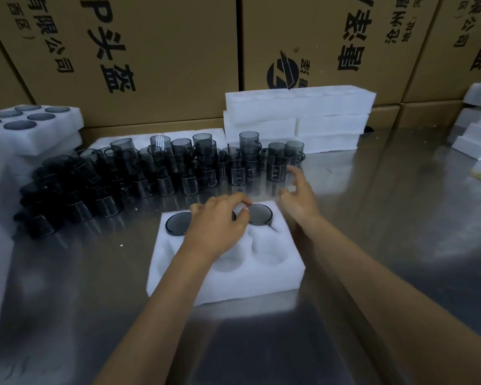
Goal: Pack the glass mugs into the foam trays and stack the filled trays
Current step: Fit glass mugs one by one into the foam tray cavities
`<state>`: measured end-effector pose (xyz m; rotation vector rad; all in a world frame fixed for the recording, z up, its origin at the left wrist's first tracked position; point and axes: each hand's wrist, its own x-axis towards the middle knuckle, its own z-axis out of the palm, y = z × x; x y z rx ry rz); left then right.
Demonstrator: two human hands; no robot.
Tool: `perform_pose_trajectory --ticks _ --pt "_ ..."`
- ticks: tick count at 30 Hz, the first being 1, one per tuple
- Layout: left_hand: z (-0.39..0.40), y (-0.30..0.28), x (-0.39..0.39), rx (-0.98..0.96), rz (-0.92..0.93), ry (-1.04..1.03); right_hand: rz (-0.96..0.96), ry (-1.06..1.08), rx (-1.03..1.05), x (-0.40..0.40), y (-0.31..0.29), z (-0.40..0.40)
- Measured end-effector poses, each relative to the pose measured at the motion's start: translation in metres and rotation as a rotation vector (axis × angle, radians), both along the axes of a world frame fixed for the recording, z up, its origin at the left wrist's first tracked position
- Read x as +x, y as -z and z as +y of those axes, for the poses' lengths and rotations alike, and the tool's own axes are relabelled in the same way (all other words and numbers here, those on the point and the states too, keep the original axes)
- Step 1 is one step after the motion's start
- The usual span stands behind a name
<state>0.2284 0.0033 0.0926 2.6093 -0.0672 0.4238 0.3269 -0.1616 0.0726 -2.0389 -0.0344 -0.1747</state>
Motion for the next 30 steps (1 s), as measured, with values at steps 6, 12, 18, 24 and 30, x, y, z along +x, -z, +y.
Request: perform_pose_trajectory --ticks 6,12,18,24,30 --pt "0.001 0.001 0.000 0.006 -0.010 0.020 -0.043 -0.039 -0.338 0.051 0.011 -0.005" --pt "0.000 0.001 0.000 0.006 -0.004 0.015 -0.216 0.027 -0.293 0.062 0.024 -0.005" --pt "-0.001 0.000 -0.004 0.001 -0.001 0.020 -0.306 -0.008 -0.134 0.050 0.027 -0.008" --pt "-0.001 -0.003 -0.007 -0.025 0.001 0.028 -0.214 0.004 0.195 0.020 0.032 -0.021" --pt "0.003 -0.004 -0.014 -0.425 -0.154 0.024 -0.135 0.065 0.570 -0.036 0.029 -0.035"
